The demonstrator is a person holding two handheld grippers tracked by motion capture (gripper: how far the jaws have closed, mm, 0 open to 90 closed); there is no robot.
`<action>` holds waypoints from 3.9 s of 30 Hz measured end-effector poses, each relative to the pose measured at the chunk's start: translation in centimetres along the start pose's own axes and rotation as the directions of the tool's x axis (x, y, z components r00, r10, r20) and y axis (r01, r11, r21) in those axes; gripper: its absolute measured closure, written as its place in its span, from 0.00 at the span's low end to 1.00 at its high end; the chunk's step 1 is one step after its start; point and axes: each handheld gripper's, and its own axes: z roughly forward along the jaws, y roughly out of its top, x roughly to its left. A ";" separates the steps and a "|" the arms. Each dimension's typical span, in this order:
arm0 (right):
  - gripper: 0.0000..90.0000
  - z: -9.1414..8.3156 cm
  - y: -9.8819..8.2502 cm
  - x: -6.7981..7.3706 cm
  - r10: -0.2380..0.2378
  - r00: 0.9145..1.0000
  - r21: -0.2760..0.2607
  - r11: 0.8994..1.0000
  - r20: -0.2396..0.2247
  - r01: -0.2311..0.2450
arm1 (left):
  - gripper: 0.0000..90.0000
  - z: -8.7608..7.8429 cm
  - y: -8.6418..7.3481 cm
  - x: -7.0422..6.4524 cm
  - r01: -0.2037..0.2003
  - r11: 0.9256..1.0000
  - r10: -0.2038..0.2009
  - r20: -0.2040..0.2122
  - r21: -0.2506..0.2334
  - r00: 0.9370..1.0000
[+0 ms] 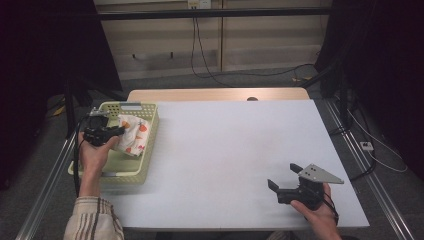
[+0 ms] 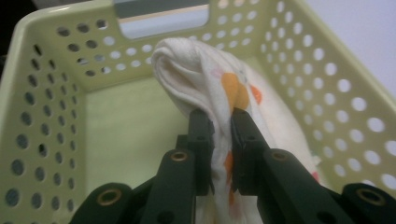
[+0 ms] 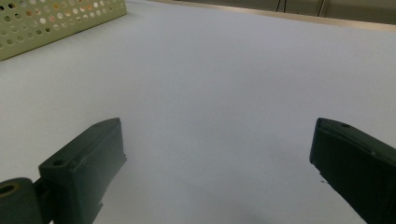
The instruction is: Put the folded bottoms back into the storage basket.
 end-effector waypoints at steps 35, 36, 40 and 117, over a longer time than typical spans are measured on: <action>0.04 0.0 0.0 0.0 -0.003 1.000 0.000 1.000 0.004 0.003 | 0.84 1.7 -0.6 0.7 0.014 0.998 -0.008 -0.093 0.058 0.996; 0.04 0.0 0.0 0.0 -0.003 1.000 0.001 1.000 0.004 0.003 | 0.83 1.7 -0.6 0.8 0.013 0.998 -0.008 -0.097 0.060 0.995; 0.04 0.0 0.0 0.1 -0.002 1.000 0.002 1.000 0.003 0.002 | 0.78 1.8 -0.6 0.7 0.026 0.997 -0.020 -0.088 0.070 0.996; 0.04 0.0 0.1 -0.1 0.005 1.000 -0.006 1.000 0.014 -0.005 | 0.05 -4.8 -0.4 -1.8 -0.059 0.961 0.075 0.050 -0.269 0.996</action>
